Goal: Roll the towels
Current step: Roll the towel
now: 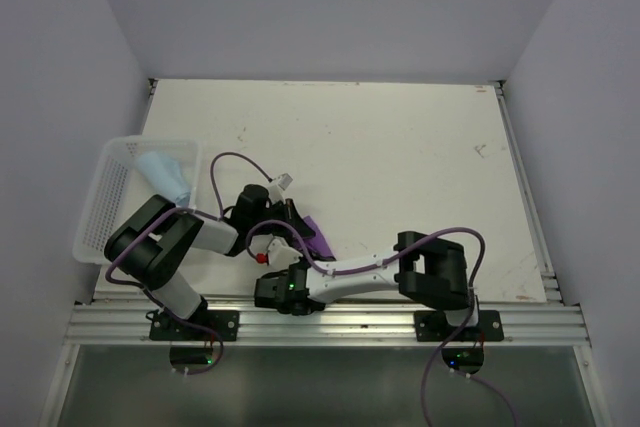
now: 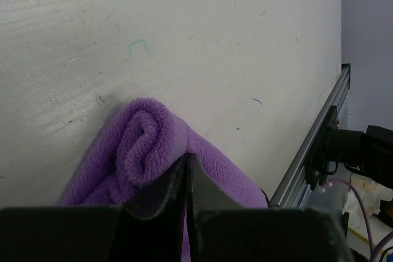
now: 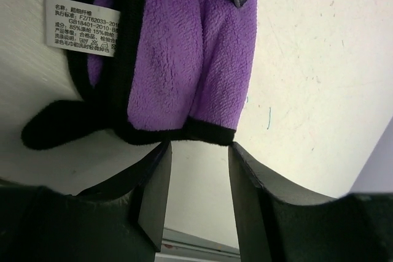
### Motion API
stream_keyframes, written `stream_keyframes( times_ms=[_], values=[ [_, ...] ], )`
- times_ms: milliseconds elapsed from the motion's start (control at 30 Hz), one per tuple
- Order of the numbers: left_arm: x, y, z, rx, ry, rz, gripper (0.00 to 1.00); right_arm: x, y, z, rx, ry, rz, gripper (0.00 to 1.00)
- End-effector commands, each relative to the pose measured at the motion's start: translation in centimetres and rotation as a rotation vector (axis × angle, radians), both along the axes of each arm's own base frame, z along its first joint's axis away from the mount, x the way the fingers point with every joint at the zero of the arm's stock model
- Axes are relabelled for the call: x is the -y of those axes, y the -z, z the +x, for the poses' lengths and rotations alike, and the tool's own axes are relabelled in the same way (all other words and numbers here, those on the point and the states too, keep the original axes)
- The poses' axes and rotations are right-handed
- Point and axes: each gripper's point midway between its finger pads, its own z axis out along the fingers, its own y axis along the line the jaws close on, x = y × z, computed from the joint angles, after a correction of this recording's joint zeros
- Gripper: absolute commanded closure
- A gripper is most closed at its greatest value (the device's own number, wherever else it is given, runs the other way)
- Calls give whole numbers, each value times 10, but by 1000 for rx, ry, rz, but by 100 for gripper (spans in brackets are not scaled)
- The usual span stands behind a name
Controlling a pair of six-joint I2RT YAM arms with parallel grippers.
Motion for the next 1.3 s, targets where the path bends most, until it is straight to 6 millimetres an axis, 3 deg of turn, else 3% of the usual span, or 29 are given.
stream_keyframes(
  times_ms=[0,233,400,600,667,700,867,1000,1067,1267],
  values=[
    [-36,53,-9,-87,-89,216,92,-3,-24,-2,7,43,152,54],
    [-38,52,-6,-77,-103,224,93,11,-48,-1,28,62,244,54],
    [-40,51,-4,-68,-109,238,93,20,-54,-6,6,59,308,52],
    [-40,52,-4,-68,-113,236,93,10,-68,-9,-124,87,571,51],
    [-40,54,-6,-73,-113,234,93,4,-80,1,-171,118,708,51],
    [-40,54,-6,-74,-112,232,93,9,-71,3,-242,140,736,51],
    [-39,54,-6,-73,-113,225,94,8,-74,19,-348,232,922,51],
    [-39,51,-7,-68,-113,220,94,19,-52,30,-435,340,978,51],
    [-40,51,-7,-68,-114,222,94,11,-49,28,-496,344,1031,51],
    [-40,49,-9,-65,-112,220,94,13,-26,31,-550,404,1072,51]
  ],
)
